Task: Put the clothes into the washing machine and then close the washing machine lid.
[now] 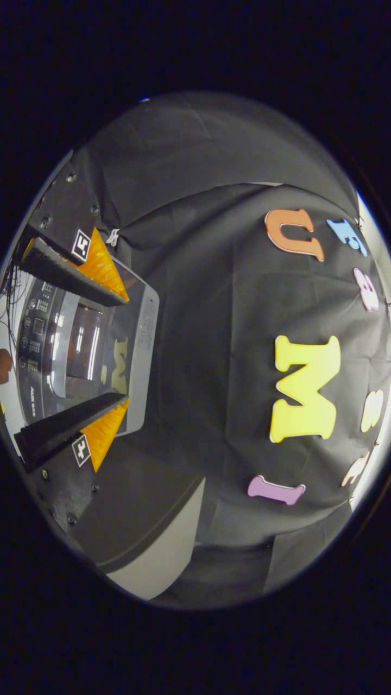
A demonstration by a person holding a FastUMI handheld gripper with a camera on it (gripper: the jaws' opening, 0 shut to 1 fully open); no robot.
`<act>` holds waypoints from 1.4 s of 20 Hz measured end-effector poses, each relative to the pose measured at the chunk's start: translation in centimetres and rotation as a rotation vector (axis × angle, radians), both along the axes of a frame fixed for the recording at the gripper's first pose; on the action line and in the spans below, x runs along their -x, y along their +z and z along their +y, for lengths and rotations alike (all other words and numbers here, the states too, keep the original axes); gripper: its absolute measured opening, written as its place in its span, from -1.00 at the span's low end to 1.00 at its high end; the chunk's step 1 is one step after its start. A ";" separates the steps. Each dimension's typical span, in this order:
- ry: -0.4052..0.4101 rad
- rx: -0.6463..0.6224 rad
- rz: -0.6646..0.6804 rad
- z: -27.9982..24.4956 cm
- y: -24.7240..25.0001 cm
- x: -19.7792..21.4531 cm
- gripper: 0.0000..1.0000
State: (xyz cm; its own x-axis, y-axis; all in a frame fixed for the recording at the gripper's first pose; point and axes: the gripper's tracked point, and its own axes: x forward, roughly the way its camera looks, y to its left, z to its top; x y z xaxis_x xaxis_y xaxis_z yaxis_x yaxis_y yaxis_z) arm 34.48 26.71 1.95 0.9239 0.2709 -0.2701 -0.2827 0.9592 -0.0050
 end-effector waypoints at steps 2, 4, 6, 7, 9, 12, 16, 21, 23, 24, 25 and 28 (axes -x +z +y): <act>-0.009 -0.019 -0.031 -2.2 1.3 2.8 1.00; -0.021 -0.041 -0.054 -4.8 2.2 5.7 0.99; -0.032 -0.062 -0.070 -7.7 2.7 8.7 1.00; -0.037 -0.072 -0.079 -9.3 3.2 10.2 1.00; -0.049 -0.087 -0.095 -12.5 3.8 12.7 1.00; -0.077 -0.115 -0.116 -17.6 4.6 16.2 1.00; -0.113 -0.165 -0.108 -24.3 4.4 19.4 1.00; -0.123 -0.139 -0.100 -31.2 2.6 23.7 1.00; -0.116 -0.111 -0.108 -32.7 2.1 24.9 0.99; -0.112 -0.098 -0.112 -33.2 1.9 25.4 0.99; -0.109 -0.091 -0.115 -33.6 1.8 25.6 0.99; -0.115 -0.100 -0.113 -34.1 1.1 26.1 0.99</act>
